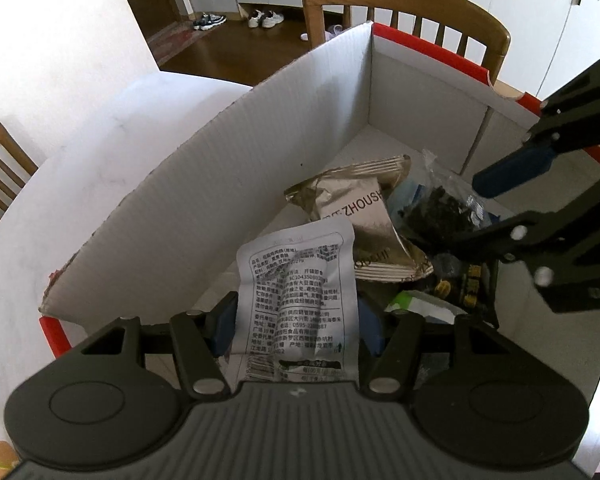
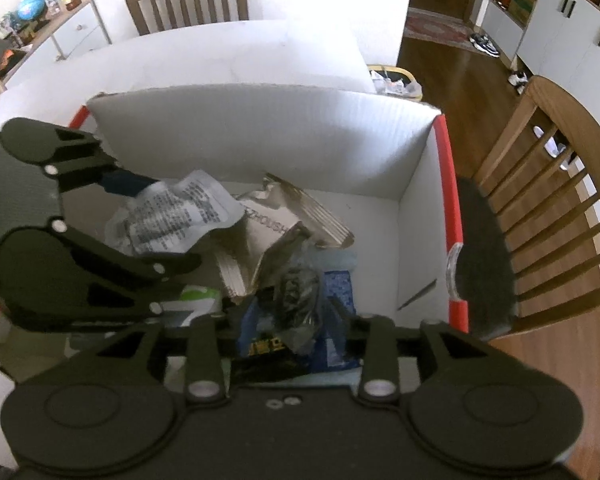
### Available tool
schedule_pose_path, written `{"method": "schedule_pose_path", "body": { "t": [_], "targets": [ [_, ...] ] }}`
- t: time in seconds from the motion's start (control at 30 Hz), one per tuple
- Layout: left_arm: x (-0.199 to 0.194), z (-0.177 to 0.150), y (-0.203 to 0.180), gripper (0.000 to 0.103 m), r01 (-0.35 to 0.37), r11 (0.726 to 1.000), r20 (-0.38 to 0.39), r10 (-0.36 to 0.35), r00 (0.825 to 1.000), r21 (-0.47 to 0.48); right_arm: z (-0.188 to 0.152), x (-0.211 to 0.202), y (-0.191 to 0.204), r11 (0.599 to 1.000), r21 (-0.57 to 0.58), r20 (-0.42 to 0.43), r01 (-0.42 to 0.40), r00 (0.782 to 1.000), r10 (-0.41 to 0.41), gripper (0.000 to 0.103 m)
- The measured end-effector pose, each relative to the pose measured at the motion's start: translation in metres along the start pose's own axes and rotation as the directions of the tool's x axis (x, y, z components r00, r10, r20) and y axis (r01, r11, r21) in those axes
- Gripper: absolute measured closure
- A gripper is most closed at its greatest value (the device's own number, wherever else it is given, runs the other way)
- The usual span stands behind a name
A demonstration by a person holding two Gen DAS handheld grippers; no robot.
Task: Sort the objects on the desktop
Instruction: 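Lower the clear snack bag and white sachet into the shoebox with both grippers, then open both grippers and withdraw them from the shoebox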
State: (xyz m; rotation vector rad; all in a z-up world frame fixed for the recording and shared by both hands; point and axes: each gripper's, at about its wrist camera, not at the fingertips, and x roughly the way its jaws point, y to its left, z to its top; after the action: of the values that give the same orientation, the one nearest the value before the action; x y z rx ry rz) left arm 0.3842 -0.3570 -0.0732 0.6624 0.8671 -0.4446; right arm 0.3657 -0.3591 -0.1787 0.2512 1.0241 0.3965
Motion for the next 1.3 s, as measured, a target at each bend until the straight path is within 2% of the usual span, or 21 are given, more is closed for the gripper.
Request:
{"method": "schedule_pose_path", "body": {
  "t": [0.23, 0.33, 0.47, 0.5, 0.57, 0.7, 1.2, 1.3],
  "targets": [
    [-0.005, -0.003, 0.001, 0.042, -0.003, 1.000, 0.006, 0.003, 1.000, -0.013, -0.004, -0.015, 0.003, 1.000, -0.009, 0.026, -0.022, 0.999, 0.022, 0.052],
    [-0.009, -0.004, 0.002, 0.036, -0.008, 1.000, 0.017, 0.008, 1.000, -0.022, -0.004, -0.020, 0.001, 1.000, -0.004, 0.037, -0.026, 0.999, 0.026, 0.049],
    [-0.016, -0.006, 0.006, 0.032, 0.003, 0.999, 0.034, -0.001, 0.999, -0.050, -0.006, -0.024, 0.002, 1.000, -0.001, 0.052, -0.029, 0.998, 0.029, 0.040],
    [-0.019, -0.006, 0.007, 0.030, 0.002, 0.999, 0.038, 0.000, 0.999, -0.054, -0.006, -0.026, 0.003, 0.998, 0.058, 0.095, -0.016, 0.995, 0.010, 0.039],
    [-0.023, -0.007, 0.007, 0.027, 0.001, 0.998, 0.048, 0.002, 0.999, -0.061, -0.008, -0.029, 0.003, 0.998, 0.057, 0.104, -0.021, 0.995, 0.015, 0.039],
    [-0.034, -0.009, 0.011, 0.026, 0.010, 0.996, 0.065, -0.004, 0.998, -0.087, -0.011, -0.036, 0.007, 0.997, 0.075, 0.138, -0.020, 0.990, 0.010, 0.033],
    [-0.075, -0.024, 0.007, 0.024, 0.046, 0.990, 0.137, -0.028, 0.990, -0.134, -0.019, -0.070, 0.021, 0.993, 0.117, 0.243, -0.022, 0.970, -0.007, 0.029],
    [-0.085, -0.029, 0.005, 0.020, 0.053, 0.987, 0.148, -0.031, 0.989, -0.149, -0.023, -0.077, 0.022, 0.990, 0.140, 0.276, -0.021, 0.961, -0.019, 0.028]
  ]
}}
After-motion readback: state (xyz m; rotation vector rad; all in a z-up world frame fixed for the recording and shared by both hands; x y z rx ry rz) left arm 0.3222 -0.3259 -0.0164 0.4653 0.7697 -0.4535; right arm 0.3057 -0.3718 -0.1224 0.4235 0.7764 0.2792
